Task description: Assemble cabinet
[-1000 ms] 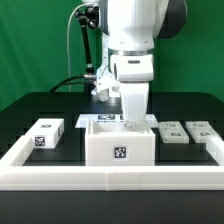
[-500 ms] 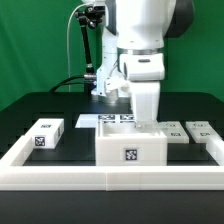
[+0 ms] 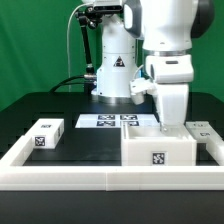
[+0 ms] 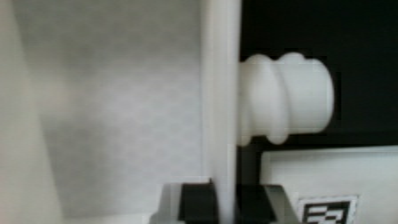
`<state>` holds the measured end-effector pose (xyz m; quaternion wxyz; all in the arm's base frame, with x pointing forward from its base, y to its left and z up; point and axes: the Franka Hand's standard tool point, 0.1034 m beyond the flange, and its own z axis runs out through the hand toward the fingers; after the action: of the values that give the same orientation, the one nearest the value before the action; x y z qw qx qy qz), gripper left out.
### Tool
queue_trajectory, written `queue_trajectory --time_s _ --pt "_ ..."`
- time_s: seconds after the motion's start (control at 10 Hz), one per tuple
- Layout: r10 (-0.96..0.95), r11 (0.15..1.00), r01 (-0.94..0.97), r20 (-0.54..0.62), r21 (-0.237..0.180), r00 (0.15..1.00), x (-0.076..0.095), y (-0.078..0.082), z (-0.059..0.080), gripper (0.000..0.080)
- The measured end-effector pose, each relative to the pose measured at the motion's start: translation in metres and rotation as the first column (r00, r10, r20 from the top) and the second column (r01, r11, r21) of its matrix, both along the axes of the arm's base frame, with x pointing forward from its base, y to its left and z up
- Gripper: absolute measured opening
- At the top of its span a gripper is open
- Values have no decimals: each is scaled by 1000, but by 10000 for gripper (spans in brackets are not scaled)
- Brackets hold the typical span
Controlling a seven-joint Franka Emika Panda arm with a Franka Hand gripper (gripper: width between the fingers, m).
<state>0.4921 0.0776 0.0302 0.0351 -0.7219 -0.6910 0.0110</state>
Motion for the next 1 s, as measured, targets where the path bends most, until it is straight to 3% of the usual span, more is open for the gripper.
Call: queue_trajectory --time_s 0.5,0.9,1.0 --pt "6 1000 -7 30 13 1000 22 39 1 37" --pt "12 1000 -13 16 6 1000 25 39 1 37" --pt "12 1000 -12 16 6 1000 25 38 0 140"
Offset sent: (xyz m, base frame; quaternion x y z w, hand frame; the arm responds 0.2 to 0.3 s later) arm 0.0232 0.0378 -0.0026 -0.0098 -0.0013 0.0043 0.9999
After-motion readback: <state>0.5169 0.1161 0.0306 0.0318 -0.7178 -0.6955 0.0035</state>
